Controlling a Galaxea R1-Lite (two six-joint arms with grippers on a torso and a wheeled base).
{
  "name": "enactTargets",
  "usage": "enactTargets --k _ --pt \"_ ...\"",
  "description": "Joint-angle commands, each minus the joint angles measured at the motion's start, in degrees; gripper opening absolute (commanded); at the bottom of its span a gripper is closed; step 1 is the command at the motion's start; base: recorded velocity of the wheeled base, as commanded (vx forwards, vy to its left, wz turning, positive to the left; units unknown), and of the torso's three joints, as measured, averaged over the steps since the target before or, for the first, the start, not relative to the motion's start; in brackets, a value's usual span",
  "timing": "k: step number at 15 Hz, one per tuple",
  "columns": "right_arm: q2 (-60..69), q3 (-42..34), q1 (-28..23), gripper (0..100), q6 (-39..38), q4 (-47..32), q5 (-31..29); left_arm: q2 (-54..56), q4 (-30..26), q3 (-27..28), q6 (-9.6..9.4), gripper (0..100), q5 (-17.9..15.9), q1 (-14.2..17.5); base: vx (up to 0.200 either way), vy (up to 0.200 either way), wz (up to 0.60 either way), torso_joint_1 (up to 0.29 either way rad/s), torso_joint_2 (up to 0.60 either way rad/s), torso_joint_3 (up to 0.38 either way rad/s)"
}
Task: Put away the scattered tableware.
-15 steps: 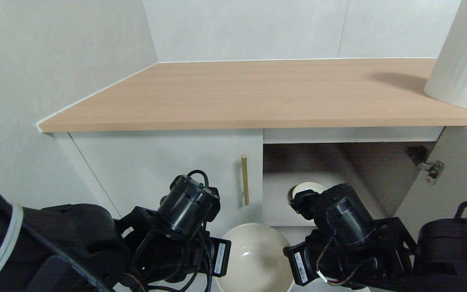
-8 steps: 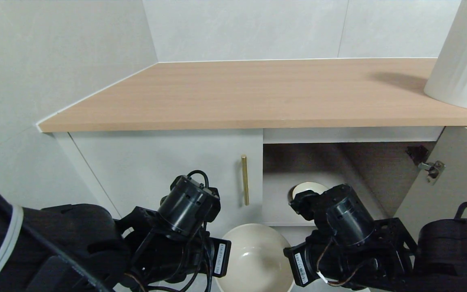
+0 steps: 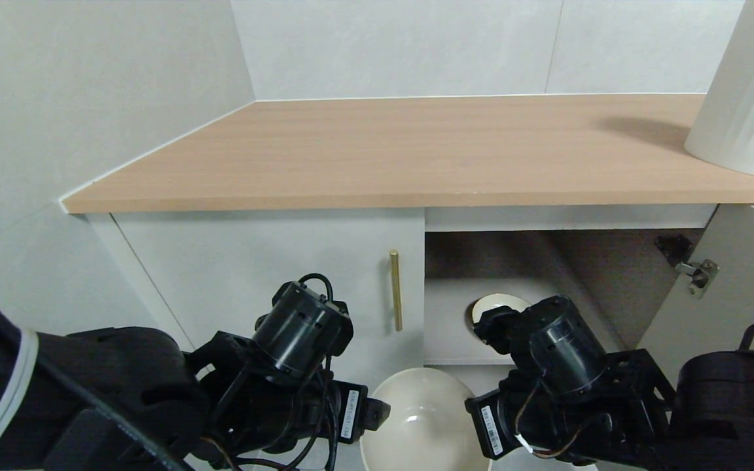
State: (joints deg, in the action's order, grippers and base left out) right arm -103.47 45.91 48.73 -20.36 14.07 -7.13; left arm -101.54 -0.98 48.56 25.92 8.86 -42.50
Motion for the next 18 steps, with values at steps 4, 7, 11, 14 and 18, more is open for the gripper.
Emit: enactTargets --k 4,7,11,14,18 --pt "-0.6 -0.5 -2.0 0 1.0 -0.3 0.1 0.0 0.2 0.0 0.10 100 -0.2 0.0 0.000 0.000 0.00 0.000 0.00 0.000" --pt "-1.9 -0.1 -6.0 0 2.1 -1.7 0.1 0.0 0.2 0.0 0.10 100 -0.2 0.0 0.000 0.000 0.00 0.000 0.00 0.000" --pt "-4.7 0.8 -13.7 0 3.5 -1.6 0.1 0.3 0.2 0.0 0.10 100 -0.2 0.0 0.000 0.000 0.00 0.000 0.00 0.000" --pt "-8.0 2.5 -19.2 0 2.8 -0.2 0.2 0.7 0.2 0.0 0.10 100 -0.2 0.0 0.000 0.000 0.00 0.000 0.00 0.000" --pt "-10.0 2.5 -23.0 0 -3.5 10.2 0.1 0.7 0.2 0.1 0.10 100 0.6 0.0 0.000 0.000 0.00 0.000 0.00 0.000"
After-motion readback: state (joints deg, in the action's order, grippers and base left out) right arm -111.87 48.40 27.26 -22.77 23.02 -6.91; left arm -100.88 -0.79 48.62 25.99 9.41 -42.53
